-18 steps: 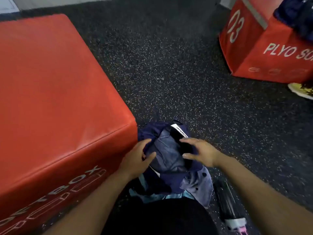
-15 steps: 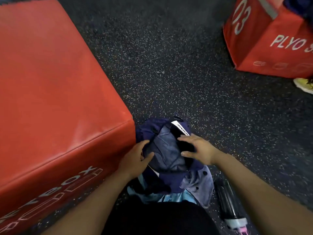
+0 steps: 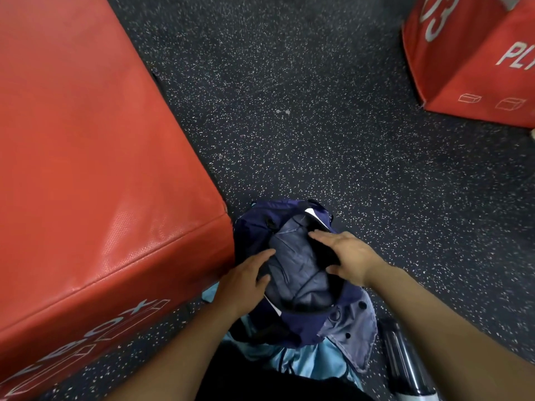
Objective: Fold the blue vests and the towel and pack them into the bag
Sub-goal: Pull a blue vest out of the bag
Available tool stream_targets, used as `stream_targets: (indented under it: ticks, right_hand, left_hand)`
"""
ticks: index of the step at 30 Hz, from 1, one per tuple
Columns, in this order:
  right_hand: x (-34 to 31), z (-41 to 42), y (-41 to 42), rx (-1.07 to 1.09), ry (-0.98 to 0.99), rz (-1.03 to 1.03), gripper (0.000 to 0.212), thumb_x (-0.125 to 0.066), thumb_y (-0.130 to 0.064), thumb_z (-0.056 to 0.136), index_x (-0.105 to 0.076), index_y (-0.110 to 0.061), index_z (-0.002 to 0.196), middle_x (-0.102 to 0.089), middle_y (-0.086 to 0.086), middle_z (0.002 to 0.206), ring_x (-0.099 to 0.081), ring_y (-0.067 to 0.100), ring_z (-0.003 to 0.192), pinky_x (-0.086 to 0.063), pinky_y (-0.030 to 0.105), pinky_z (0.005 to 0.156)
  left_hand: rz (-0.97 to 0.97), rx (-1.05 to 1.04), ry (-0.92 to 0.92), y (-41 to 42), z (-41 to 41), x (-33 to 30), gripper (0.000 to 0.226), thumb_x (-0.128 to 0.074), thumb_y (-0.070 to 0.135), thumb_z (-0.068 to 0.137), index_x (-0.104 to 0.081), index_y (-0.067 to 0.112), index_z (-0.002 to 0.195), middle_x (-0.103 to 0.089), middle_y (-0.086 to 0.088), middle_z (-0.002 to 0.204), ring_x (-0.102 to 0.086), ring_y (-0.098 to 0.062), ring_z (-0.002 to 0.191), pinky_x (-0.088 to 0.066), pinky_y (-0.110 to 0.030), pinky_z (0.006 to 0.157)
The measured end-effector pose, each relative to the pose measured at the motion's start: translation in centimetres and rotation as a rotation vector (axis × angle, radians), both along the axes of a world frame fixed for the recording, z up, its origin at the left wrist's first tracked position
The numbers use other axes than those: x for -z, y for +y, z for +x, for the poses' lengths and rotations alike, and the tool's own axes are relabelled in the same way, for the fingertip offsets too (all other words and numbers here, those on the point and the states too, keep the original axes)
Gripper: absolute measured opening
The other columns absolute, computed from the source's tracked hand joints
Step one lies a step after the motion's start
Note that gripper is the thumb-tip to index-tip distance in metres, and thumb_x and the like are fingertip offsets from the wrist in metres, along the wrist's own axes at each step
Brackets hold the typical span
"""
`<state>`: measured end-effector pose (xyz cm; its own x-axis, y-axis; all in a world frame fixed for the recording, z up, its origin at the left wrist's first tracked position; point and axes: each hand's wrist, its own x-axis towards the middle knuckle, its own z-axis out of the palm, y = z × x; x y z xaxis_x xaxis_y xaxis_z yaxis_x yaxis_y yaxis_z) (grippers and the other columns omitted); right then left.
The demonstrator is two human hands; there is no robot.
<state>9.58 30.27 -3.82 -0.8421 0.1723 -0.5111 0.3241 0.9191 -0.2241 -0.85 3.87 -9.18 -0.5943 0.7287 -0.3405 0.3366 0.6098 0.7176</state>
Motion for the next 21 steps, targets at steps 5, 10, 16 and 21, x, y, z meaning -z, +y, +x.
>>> stream_targets:
  ticks: [5, 10, 16, 21]
  right_hand:
    - [-0.2, 0.7, 0.7, 0.085, -0.018, -0.023, 0.115, -0.078, -0.01, 0.08, -0.002, -0.029, 0.164, -0.034, -0.002, 0.163, -0.035, 0.025, 0.144, -0.027, 0.031, 0.119]
    - [-1.8, 1.8, 1.0, 0.112, -0.029, -0.053, 0.12, -0.084, -0.016, 0.08, 0.001, -0.027, 0.164, -0.029, 0.001, 0.165, -0.029, 0.022, 0.15, -0.022, 0.031, 0.122]
    - [-5.3, 3.3, 1.2, 0.128, 0.033, -0.048, 0.118, -0.082, -0.016, 0.08, 0.001, -0.022, 0.164, -0.031, 0.008, 0.163, -0.03, 0.023, 0.15, -0.023, 0.031, 0.124]
    - [-10.2, 5.0, 1.1, 0.156, 0.1, -0.033, 0.118, -0.08, -0.016, 0.079, 0.002, -0.028, 0.164, -0.036, 0.008, 0.158, -0.036, 0.023, 0.145, -0.028, 0.031, 0.12]
  left_hand:
    - [-0.034, -0.115, -0.105, -0.5, 0.3, 0.9, 0.102, -0.086, 0.026, 0.079, -0.024, 0.025, 0.16, -0.037, 0.003, 0.161, -0.038, -0.015, 0.145, -0.035, -0.027, 0.115]
    - [0.022, -0.145, -0.065, -0.1, 0.5, -0.7, 0.108, -0.09, 0.025, 0.074, -0.025, 0.022, 0.16, -0.035, 0.003, 0.162, -0.035, -0.014, 0.147, -0.031, -0.028, 0.118]
    - [0.086, -0.108, 0.028, 0.1, 0.5, -4.2, 0.104, -0.09, 0.021, 0.073, -0.031, 0.025, 0.158, -0.041, 0.003, 0.158, -0.044, -0.016, 0.141, -0.038, -0.034, 0.116]
    - [0.15, -0.053, 0.133, 0.5, 1.0, -9.1, 0.09, -0.08, 0.013, 0.078, -0.036, 0.022, 0.156, -0.044, 0.0, 0.156, -0.05, -0.02, 0.134, -0.039, -0.033, 0.113]
